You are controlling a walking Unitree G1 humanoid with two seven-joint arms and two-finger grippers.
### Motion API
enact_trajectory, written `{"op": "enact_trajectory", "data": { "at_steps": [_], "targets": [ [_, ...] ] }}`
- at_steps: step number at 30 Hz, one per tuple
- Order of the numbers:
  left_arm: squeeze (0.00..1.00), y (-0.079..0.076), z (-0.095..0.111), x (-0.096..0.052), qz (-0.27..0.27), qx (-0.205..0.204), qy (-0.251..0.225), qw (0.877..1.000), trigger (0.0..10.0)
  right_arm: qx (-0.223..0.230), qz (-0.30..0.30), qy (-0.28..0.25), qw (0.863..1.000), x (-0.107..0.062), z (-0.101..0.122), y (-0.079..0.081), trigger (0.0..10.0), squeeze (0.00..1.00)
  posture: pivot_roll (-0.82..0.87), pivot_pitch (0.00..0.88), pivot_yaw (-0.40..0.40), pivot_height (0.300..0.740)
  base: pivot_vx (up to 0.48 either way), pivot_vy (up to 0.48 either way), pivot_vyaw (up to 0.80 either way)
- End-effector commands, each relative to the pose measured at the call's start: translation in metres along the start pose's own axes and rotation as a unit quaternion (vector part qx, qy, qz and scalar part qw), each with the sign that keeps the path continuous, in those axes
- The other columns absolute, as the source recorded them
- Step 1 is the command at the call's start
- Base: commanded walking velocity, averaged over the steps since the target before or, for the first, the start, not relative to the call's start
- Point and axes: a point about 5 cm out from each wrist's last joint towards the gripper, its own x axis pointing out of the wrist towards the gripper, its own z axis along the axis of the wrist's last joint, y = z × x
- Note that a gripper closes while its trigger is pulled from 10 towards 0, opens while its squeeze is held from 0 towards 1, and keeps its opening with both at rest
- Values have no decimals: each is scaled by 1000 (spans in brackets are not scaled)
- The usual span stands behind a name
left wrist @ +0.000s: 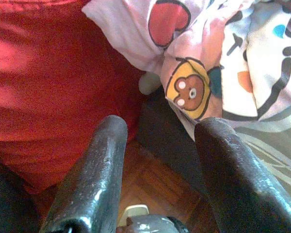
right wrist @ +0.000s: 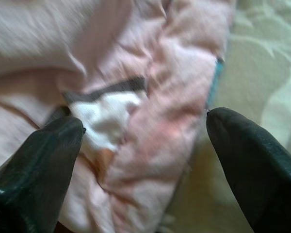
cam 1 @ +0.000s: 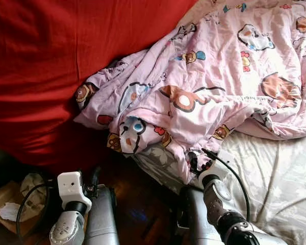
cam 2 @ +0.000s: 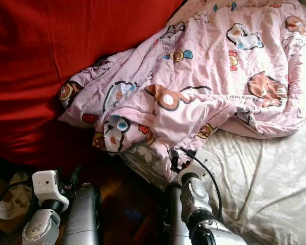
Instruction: Clean up the room
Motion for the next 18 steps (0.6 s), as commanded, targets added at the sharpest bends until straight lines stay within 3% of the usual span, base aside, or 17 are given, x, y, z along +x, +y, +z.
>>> {"op": "enact_trajectory", "data": {
  "at_steps": [1,14,18],
  "targets": [
    [0,0,-9,-7,4,-3,23,1000,10000,7,-12,23,1000,-5,-12,-9,10000,0,202,361,-88,586,0,0,0],
    [0,0,-7,-8,0,1,23,1000,10000,7,21,48,999,-5,-19,0,10000,0,211,364,-83,586,0,0,0],
    [0,0,-7,-9,1,1,24,1000,10000,-5,10,53,999,-5,-20,-3,10000,0,213,365,-83,586,0,0,0]
  ]
}}
